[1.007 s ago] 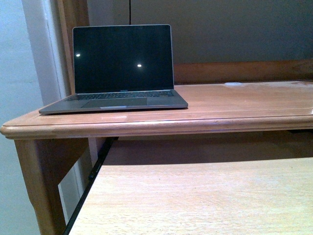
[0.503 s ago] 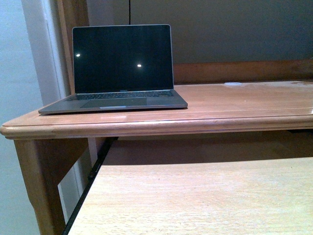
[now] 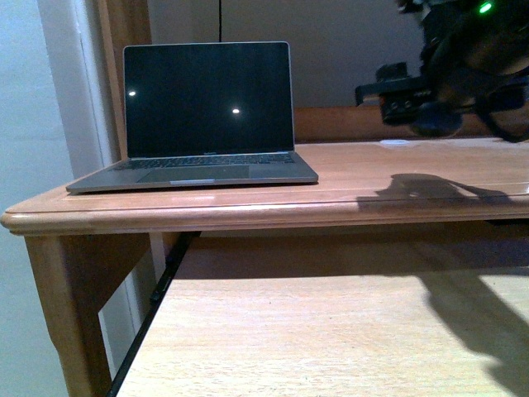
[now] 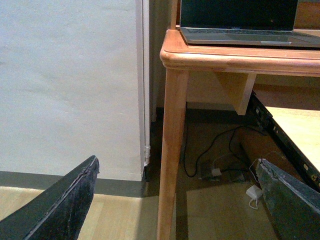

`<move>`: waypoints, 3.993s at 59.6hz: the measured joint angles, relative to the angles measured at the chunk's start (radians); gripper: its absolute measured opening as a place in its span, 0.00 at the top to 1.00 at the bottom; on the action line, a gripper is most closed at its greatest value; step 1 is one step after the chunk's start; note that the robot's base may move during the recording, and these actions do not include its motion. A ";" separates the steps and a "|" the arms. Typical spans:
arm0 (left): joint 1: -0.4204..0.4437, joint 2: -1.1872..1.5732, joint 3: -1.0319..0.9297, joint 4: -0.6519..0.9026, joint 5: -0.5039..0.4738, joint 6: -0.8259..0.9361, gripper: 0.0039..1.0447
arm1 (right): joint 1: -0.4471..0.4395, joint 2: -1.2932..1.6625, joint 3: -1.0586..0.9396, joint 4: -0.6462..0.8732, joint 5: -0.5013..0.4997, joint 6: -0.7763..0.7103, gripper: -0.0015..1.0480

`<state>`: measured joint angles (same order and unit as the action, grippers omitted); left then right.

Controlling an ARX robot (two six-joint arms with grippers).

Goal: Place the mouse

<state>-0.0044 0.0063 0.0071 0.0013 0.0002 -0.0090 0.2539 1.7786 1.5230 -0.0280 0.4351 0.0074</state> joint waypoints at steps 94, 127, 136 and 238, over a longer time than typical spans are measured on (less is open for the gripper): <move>0.000 0.000 0.000 0.000 0.000 0.000 0.07 | -0.740 -0.888 -1.165 0.208 -1.079 -0.169 0.07; 0.000 0.000 0.000 0.000 0.000 0.000 0.07 | -0.901 -0.914 -1.268 -0.009 -1.377 -0.563 0.07; 0.000 0.000 0.000 0.000 0.000 0.000 0.07 | -0.959 -0.863 -1.267 -0.021 -1.440 -0.593 0.07; 0.000 -0.001 0.000 0.000 0.000 0.000 0.07 | -0.262 -0.960 -1.252 0.375 -0.419 0.179 0.07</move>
<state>-0.0044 0.0055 0.0071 0.0013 -0.0002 -0.0090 -0.0082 0.8185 0.2707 0.3473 0.0158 0.1867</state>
